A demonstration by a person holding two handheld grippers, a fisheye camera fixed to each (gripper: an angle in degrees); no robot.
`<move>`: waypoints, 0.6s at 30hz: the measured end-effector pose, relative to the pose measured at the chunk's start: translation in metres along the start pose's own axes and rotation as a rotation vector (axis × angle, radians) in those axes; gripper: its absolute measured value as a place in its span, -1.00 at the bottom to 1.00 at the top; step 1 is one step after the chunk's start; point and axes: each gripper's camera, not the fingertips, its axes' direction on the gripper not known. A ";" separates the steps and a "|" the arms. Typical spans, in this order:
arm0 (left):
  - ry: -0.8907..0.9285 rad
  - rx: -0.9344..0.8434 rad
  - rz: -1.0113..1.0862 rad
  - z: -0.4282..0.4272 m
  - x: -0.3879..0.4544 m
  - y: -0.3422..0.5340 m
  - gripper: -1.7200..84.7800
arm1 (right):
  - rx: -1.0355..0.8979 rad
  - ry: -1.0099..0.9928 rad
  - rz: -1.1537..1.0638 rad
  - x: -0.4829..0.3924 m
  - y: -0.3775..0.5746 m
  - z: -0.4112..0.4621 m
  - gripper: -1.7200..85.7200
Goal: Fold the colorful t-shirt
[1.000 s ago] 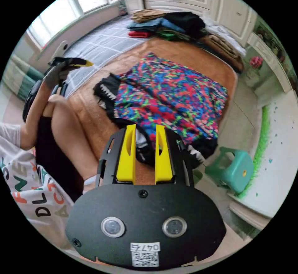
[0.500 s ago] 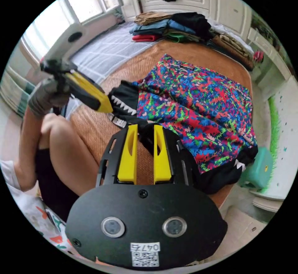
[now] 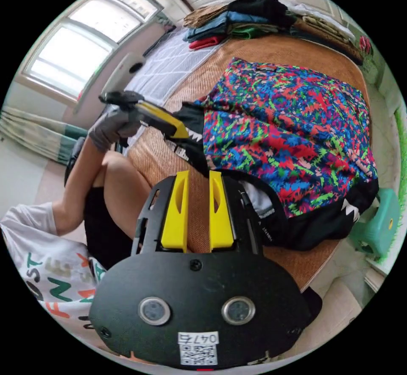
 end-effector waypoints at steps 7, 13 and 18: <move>0.069 0.087 0.064 -0.052 -0.002 0.009 -0.98 | 0.012 0.240 -0.117 -0.058 0.009 0.045 -0.83; 0.048 0.242 0.142 -0.113 -0.005 0.025 -0.98 | 0.122 0.259 -0.150 -0.061 -0.027 0.022 -0.80; 0.168 0.334 0.217 -0.145 -0.023 0.026 -0.98 | -0.038 0.175 -0.211 -0.048 -0.069 0.044 -0.75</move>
